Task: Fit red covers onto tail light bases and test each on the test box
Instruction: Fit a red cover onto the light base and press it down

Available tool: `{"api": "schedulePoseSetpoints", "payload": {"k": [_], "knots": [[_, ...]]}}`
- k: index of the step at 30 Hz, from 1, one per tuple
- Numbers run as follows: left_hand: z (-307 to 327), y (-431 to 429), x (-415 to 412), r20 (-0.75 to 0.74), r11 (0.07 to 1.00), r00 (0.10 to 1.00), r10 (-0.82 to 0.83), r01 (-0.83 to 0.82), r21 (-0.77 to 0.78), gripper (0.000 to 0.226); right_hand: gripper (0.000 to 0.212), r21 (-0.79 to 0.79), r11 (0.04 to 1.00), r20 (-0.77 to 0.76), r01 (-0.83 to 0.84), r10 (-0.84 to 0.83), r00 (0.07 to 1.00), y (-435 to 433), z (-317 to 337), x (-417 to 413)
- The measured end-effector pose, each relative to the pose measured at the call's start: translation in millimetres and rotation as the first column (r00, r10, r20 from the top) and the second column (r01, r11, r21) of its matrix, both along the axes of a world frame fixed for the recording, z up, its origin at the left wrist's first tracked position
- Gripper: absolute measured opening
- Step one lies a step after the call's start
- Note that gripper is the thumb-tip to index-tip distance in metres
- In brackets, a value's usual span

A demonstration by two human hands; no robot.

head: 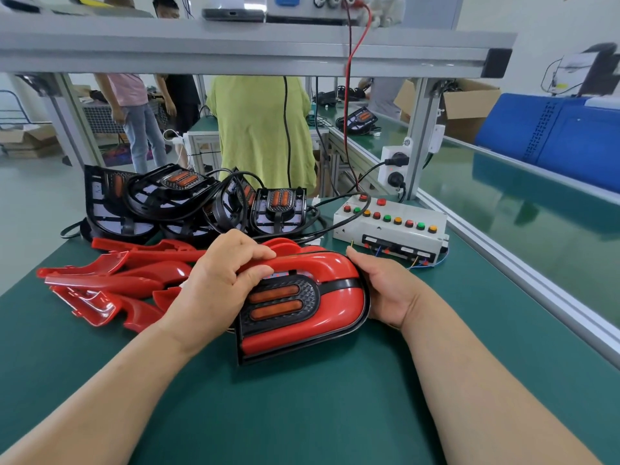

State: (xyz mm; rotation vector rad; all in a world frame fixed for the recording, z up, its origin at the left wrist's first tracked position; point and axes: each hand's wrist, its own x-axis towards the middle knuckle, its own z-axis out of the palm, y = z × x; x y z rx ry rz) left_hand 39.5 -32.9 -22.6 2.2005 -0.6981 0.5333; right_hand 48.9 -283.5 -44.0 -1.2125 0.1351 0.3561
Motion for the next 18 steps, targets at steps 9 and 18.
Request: {"api": "schedulePoseSetpoints", "payload": {"k": [9, 18], "knots": [[2.5, 2.4, -0.3, 0.022, 0.999, 1.0, -0.02, 0.019, 0.036, 0.021, 0.037, -0.032, 0.999, 0.008, 0.023, -0.023, 1.0, 2.0, 1.2, -0.7], [7.4, 2.1, -4.1, 0.103, 0.996, 0.995, -0.016, 0.006, 0.092, 0.022, 0.037, -0.051, 0.998, 0.007, 0.031, -0.031, 0.999, 1.9, 2.7, -2.8]]}}
